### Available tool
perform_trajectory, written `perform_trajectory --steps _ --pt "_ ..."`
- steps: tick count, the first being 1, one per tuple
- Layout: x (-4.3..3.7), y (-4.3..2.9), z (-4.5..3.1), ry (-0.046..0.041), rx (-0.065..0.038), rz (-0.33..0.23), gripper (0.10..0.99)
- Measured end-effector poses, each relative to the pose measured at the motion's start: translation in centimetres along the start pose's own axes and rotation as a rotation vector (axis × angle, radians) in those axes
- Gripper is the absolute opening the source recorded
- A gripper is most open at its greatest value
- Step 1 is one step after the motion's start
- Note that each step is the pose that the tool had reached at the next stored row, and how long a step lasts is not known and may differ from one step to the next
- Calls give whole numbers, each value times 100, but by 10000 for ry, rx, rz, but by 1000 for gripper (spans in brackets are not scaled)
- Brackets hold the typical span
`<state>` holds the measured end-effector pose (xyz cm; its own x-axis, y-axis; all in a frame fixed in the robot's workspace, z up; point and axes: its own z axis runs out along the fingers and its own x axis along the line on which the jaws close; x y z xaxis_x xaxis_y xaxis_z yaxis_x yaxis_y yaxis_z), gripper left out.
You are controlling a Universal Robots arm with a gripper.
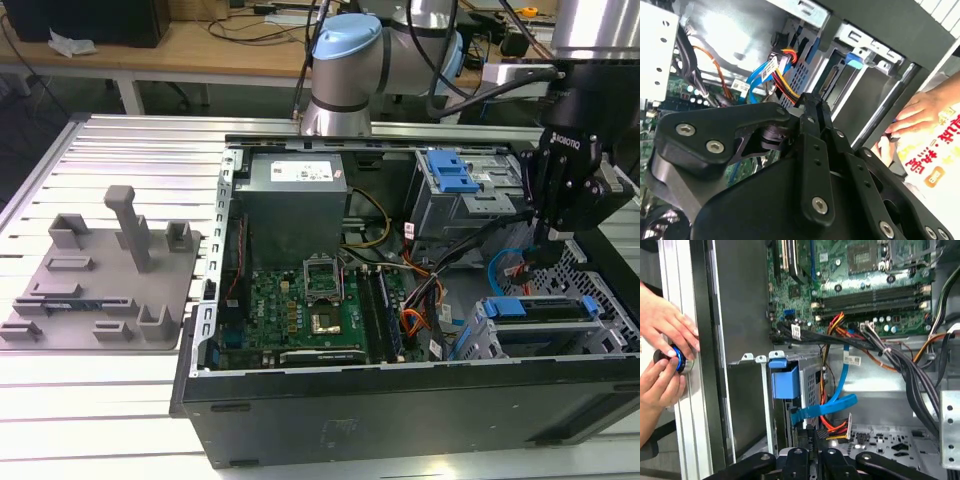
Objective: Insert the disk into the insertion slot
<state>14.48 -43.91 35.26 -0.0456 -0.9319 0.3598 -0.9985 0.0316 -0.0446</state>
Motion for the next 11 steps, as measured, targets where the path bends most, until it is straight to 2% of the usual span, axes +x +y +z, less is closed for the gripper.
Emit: perform_trajectory --steps 1,2,3,5,6,7,8,9,11 --pt "2 -47 3 -38 -100 -38 165" --pt "11 -107 9 -111 -103 -37 165" --pt "22 -134 15 -179 -109 -36 165" --pt "46 -155 25 -546 -250 -74 165" --pt "53 -161 28 -680 -314 -92 165" --pt "60 -166 31 -776 -365 -106 165" --pt "72 -181 37 -950 -432 -125 165" --pt "80 -205 41 -984 -475 -139 165" --pt "84 -239 44 -979 -620 -186 165"
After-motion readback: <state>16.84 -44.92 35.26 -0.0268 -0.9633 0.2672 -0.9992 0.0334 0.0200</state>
